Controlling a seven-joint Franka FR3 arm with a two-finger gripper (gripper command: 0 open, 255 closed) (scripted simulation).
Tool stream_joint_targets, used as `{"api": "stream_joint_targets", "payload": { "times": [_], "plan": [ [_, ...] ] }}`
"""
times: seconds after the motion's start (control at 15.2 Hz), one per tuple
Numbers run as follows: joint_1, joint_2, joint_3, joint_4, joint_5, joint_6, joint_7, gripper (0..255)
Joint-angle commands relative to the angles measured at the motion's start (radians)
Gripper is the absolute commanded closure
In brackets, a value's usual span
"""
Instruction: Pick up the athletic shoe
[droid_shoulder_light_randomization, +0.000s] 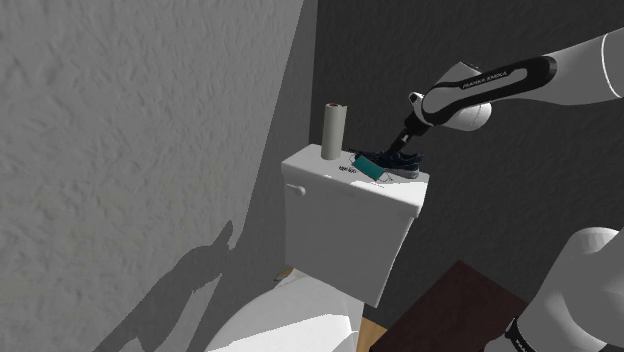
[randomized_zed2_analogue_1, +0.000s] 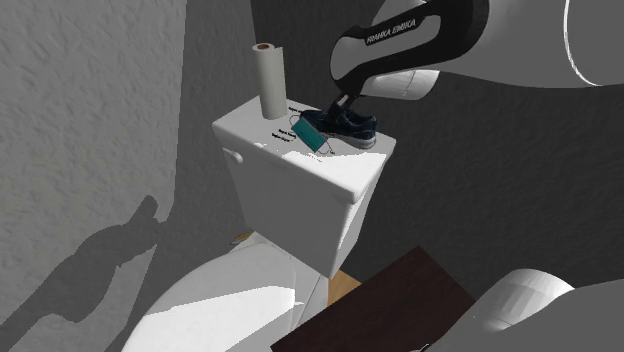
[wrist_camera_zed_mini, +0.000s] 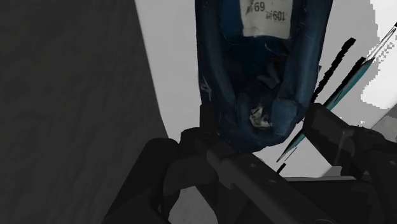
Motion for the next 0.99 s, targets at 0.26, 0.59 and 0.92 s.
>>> {"api": "stream_joint_targets", "payload": {
  "times": [0.26, 0.59, 0.92],
  "plan": [
    [-0.011, -0.024, 0.013, 0.044, -0.028, -0.070, 0.028, 255],
    [-0.020, -0.044, 0.025, 0.093, -0.049, -0.137, 0.051, 255],
    [-0.024, -0.058, 0.034, 0.147, -0.064, -0.204, 0.070, 255]
  ]
}}
